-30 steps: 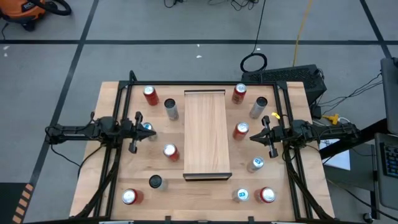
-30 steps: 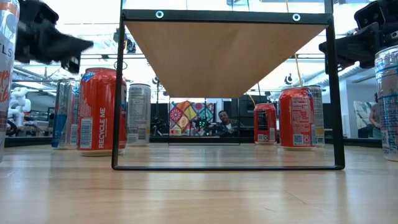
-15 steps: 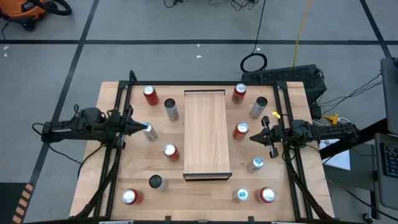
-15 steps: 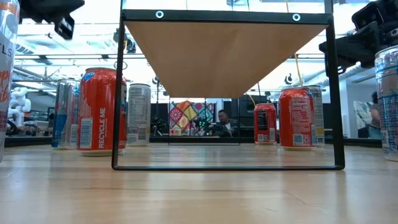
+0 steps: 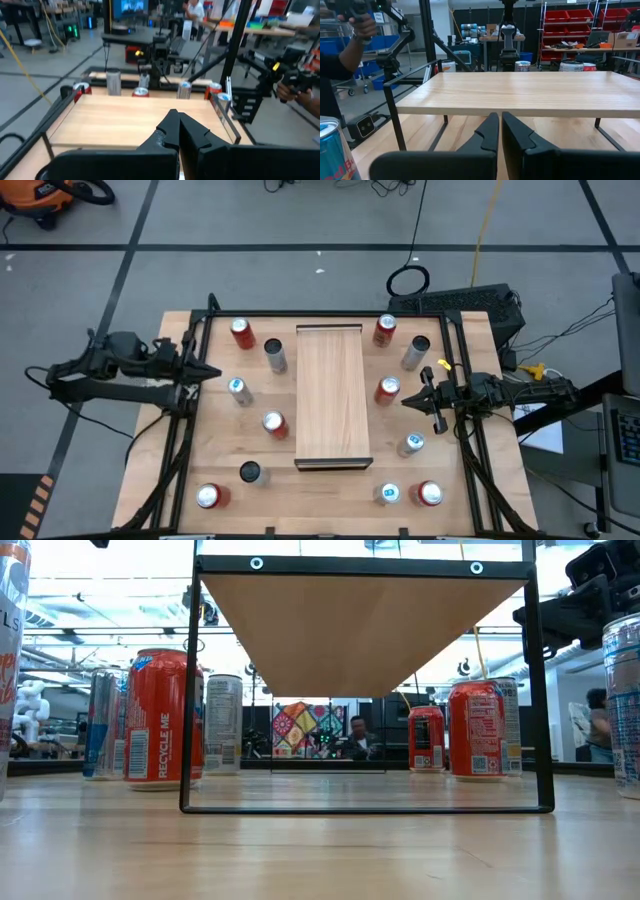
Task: Place canned beverage on shelf
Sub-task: Put the top left blue soda can on the shelf
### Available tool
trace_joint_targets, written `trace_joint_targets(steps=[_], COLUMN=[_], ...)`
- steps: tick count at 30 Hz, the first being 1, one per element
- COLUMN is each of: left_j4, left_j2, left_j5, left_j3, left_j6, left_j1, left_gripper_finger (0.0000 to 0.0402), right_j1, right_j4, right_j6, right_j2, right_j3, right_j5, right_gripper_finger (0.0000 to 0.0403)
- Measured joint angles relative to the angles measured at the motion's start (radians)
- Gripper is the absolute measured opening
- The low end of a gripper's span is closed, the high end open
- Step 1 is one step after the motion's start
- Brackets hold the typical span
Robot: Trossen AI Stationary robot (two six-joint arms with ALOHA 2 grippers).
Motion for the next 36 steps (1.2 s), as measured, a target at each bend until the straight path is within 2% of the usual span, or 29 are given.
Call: trace_joint_targets(steps=[6, 12, 20, 24, 27, 36], left_j4=[-0.126, -0.152, -0.144, -0.143, -0.129, -0.112], left_j2=[0.064, 0.067, 0.067, 0.067, 0.072, 0.074], left_j5=[-0.058, -0.131, -0.135, -0.135, -0.135, -0.135], left_j3=[0.102, 0.102, 0.094, 0.084, 0.084, 0.084], left_j6=[0.038, 0.106, 0.111, 0.113, 0.113, 0.110], left_j1=[0.000, 0.000, 0.000, 0.000, 0.000, 0.000], left_gripper_finger=[0.0000, 0.0000, 0.0000, 0.0000, 0.0000, 0.0000], right_j1=[0.000, 0.000, 0.000, 0.000, 0.000, 0.000], right_j4=[0.000, 0.000, -0.019, -0.026, -0.104, -0.348], right_j6=[0.000, 0.004, 0.082, 0.041, 0.034, 0.094], right_j2=[0.000, 0.000, 0.001, 0.017, 0.064, 0.291], right_j3=[0.000, 0.000, 0.052, 0.141, 0.223, 0.559], right_j5=[0.000, 0.000, 0.004, 0.032, 0.052, 0.052], right_gripper_finger=[0.0000, 0.0000, 0.0000, 0.0000, 0.0000, 0.0000])
